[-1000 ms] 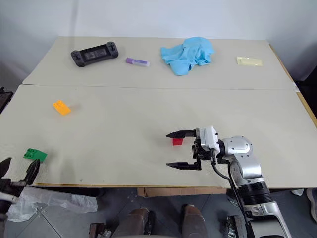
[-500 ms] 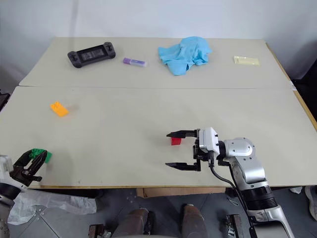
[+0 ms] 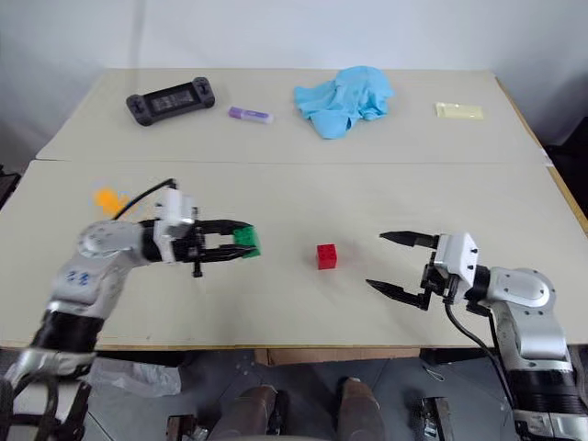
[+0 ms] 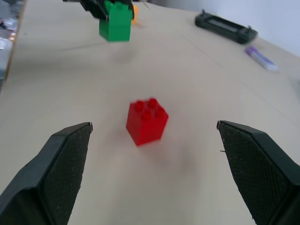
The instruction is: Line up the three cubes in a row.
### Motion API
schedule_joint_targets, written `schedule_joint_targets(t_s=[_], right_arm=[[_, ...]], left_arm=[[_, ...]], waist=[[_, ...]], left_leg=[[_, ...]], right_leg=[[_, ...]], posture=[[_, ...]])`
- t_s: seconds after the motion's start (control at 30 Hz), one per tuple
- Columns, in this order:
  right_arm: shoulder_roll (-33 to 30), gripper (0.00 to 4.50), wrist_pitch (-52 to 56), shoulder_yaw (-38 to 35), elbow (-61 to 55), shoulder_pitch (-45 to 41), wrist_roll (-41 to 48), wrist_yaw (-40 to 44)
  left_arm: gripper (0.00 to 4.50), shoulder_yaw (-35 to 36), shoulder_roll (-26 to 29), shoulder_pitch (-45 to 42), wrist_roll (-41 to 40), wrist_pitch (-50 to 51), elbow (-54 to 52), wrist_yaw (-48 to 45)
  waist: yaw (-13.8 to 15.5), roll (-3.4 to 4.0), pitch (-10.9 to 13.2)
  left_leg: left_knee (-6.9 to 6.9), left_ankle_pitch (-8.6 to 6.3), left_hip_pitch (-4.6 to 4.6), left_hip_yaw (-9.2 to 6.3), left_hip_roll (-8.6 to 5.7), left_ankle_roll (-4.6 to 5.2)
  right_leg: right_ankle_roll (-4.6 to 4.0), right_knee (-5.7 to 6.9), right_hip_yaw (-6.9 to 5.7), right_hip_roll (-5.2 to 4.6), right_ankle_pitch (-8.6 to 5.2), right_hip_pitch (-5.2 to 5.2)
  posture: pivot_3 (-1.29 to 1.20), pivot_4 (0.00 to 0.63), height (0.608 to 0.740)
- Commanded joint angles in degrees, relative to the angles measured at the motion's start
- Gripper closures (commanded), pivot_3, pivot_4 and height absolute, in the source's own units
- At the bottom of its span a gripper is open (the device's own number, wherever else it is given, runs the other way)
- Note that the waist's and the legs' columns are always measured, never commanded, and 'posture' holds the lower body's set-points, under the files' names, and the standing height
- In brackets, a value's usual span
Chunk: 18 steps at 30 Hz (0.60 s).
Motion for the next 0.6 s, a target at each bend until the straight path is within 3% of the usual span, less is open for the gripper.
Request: schedule_joint_targets(t_s=[0.03, 0.2, 0.5, 0.53, 0.6], right_arm=[[0.2, 0.00, -0.3, -2.3, -6.5, 3.4, 0.8, -3.5], [1.0, 0.00, 0.8, -3.5, -13.7, 9.9, 1.0, -8.4], [1.2, 0.00, 1.2, -4.7, -18.8, 15.6, 1.1, -13.0], [1.2, 0.00, 1.3, -4.7, -19.2, 16.0, 1.2, -13.2], [1.0, 0.00, 1.4, -4.3, -19.3, 16.0, 1.3, -13.3]], left_arm=[[3.00, -3.3, -3.4, -5.9, 6.2, -10.3, 15.9, -5.8], [3.00, -2.1, -8.5, -13.0, 8.8, -19.5, 31.7, -8.0], [3.00, -1.1, -11.5, -19.2, 11.7, -27.3, 45.3, -14.3], [2.27, -0.9, -11.8, -19.5, 11.8, -27.4, 45.8, -15.1], [1.67, 0.3, -12.3, -20.4, 11.5, -27.6, 46.7, -14.9]], waist=[[-0.1, -0.01, 0.0], [0.5, -0.13, 0.1], [1.3, -0.17, 0.1], [1.3, -0.17, 0.1], [1.2, -0.18, 0.1]], left_leg=[[0.03, 0.01, 0.00, 0.05, 0.01, 0.02], [0.10, 0.03, -0.04, 0.05, 0.01, 0.06], [0.14, 0.12, -0.06, 0.00, -0.28, 0.23], [0.14, 0.12, -0.07, -0.01, -0.29, 0.24], [0.14, 0.13, -0.08, -0.02, -0.32, 0.26]], right_leg=[[0.02, 0.01, -0.04, 0.03, 0.01, 0.00], [0.07, 0.03, -0.04, 0.00, 0.03, 0.00], [0.19, 0.09, -0.06, -0.25, 0.10, 0.01], [0.20, 0.09, -0.06, -0.26, 0.10, 0.01], [0.21, 0.11, -0.07, -0.27, 0.11, 0.01]], posture=[[0.00, 0.150, 0.740], [0.00, 0.150, 0.740], [0.00, 0.150, 0.740], [0.00, 0.150, 0.740], [0.00, 0.150, 0.740]])
